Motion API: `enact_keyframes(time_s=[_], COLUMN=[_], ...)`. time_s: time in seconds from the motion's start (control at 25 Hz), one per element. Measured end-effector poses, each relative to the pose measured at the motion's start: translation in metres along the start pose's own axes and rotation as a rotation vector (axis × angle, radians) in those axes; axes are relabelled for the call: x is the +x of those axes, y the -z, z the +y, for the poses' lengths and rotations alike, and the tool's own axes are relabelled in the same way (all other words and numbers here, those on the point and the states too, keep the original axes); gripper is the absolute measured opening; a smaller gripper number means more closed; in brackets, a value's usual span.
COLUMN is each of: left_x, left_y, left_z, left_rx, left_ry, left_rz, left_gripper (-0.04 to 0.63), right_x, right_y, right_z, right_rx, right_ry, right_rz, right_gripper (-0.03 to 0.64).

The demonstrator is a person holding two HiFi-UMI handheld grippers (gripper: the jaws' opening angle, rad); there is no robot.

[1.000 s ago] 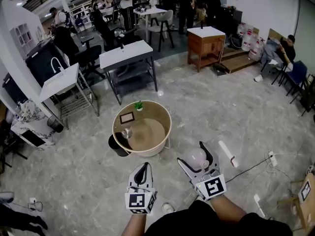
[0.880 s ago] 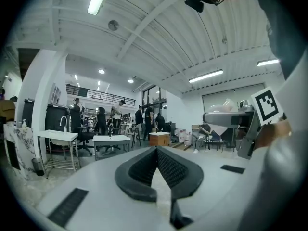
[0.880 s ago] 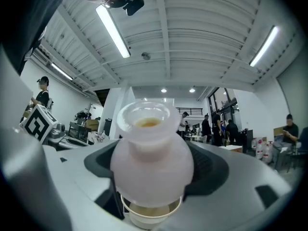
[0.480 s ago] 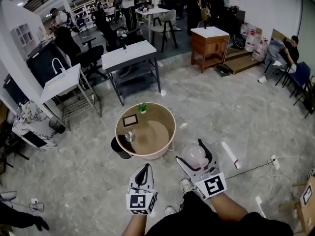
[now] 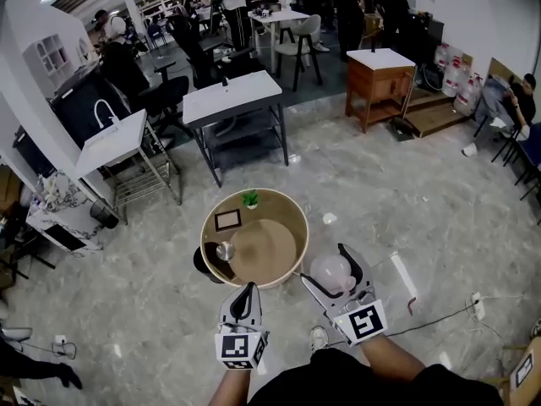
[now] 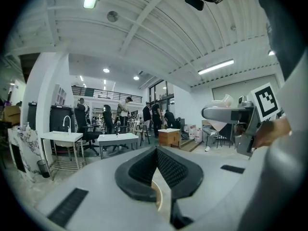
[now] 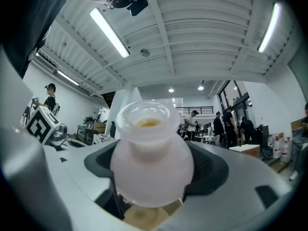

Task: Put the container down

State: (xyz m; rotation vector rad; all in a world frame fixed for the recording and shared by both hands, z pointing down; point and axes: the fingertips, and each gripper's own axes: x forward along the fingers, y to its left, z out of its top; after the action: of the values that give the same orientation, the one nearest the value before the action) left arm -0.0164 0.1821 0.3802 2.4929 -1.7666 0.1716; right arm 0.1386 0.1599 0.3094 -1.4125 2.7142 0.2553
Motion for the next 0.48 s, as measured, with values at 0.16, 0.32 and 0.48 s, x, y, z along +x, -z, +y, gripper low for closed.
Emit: enact_keyframes(time_s=[0.16,0.32,0.48], left_x=[0.035,0.061,0.079], left_y=[-0.007,-0.012,-0.011], left_z=[0.007,0.017,0.032], left_rx=[-0.004,-0.009,-0.017], left_ry=[-0.033,-0.082,-0.134], left_rz=[0.006,0.006,0.011], left_gripper=[-0.006,-0.006,-0.006], right_x=[0.031,0.062,0.090], right_y=[0.009,0.020,0.029], right_z=[-0.027,-0.043,-0.052], right_rx=[-0.002,0.018,0.024], right_ry=[-0.043,-0.098,-0.147], right_rz=[0.004,0.007,0.005], right_gripper=[0.405,0.405,0.405])
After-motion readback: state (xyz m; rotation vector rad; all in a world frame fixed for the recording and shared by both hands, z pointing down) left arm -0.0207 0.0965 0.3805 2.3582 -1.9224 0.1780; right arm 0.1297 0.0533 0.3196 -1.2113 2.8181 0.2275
